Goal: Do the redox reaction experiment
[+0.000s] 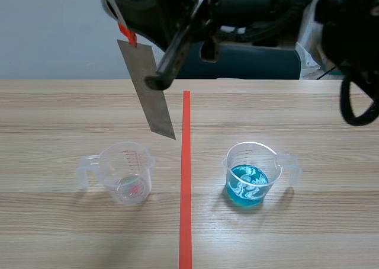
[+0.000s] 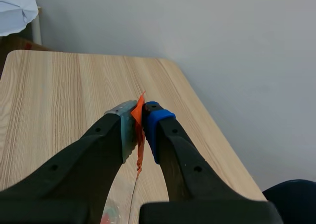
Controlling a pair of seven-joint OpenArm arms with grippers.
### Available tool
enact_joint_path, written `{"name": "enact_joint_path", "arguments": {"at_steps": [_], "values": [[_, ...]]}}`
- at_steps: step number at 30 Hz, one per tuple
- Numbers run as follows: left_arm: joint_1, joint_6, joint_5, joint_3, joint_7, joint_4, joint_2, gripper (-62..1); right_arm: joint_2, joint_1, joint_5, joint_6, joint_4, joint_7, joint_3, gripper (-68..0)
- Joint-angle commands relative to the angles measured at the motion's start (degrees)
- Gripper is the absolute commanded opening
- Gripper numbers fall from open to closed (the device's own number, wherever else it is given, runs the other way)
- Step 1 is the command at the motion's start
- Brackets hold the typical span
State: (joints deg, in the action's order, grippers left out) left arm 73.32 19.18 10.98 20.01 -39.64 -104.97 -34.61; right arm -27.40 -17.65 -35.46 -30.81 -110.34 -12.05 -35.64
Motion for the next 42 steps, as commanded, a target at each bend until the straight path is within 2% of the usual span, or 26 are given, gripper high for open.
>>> {"name": "enact_joint_path", "arguments": {"at_steps": [1, 10, 17, 21, 25, 42], "values": [[-0.2, 0.0, 0.4, -0.3, -0.8, -0.3, 0.5, 1.4, -1.7, 0.7, -1.1, -0.4, -1.3, 1.4, 1.9, -67.1], [-0.2, 0.0, 0.4, -0.3, -0.8, -0.3, 0.5, 1.4, -10.1, 8.2, -4.9, -7.2, -2.3, 5.0, 14.0, -67.1], [-0.2, 0.0, 0.4, -0.3, -0.8, -0.3, 0.5, 1.4, -14.6, 14.4, -7.3, -11.9, -2.4, 7.1, 24.1, -67.1], [-0.2, 0.0, 0.4, -0.3, -0.8, -0.3, 0.5, 1.4, -15.3, 17.9, -7.5, -11.9, -2.4, 7.1, 29.4, -67.1], [-0.2, 0.0, 0.4, -0.3, -0.8, -0.3, 0.5, 1.4, -15.3, 20.6, -7.4, -11.9, -2.4, 7.1, 32.5, -67.1], [-0.2, 0.0, 0.4, -0.3, -0.8, -0.3, 0.5, 1.4, -15.3, 21.2, -7.5, -11.9, -2.4, 7.3, 32.6, -67.1]]}}
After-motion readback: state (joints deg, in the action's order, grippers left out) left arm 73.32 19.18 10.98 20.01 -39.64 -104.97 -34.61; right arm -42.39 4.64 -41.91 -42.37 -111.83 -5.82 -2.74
